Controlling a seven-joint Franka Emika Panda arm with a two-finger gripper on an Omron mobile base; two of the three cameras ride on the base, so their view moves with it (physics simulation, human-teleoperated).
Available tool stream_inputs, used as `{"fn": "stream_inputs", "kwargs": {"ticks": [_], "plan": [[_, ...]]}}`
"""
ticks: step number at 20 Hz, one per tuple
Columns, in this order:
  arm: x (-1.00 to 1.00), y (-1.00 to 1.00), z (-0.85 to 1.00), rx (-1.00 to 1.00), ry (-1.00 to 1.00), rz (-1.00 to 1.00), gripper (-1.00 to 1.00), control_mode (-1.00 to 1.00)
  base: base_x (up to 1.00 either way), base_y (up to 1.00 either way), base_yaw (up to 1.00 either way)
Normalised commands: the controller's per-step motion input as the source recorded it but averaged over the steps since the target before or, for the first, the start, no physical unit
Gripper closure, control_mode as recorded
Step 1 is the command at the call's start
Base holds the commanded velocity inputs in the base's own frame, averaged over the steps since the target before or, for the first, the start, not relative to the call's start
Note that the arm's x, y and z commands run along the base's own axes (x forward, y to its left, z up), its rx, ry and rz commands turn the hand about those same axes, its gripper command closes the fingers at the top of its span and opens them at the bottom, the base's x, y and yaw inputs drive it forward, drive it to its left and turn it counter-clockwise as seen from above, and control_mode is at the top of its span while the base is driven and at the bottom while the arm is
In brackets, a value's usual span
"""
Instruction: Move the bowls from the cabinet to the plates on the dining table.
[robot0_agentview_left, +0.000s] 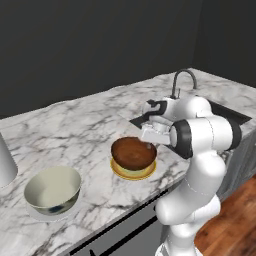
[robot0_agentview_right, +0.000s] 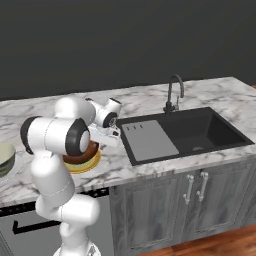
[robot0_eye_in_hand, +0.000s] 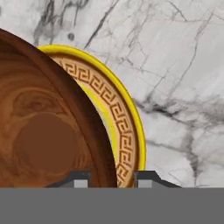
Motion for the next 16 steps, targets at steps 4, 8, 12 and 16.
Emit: {"fn": "stream_inputs", "kwargs": {"ticks": [4,8,12,16], "plan": [[0.0,-0.05,0.54,0.01,0.0,0.02,-1.0,-1.0,0.0,0.0,0.0],[0.0,-0.26,0.57,0.0,0.0,0.03,-1.0,-1.0,0.0,0.0,0.0],[-0.03,-0.29,0.71,0.0,0.0,0.02,-1.0,-1.0,0.0,0.0,0.0],[-0.22,-0.15,0.75,0.0,0.0,0.0,-1.0,-1.0,0.0,0.0,0.0]]}}
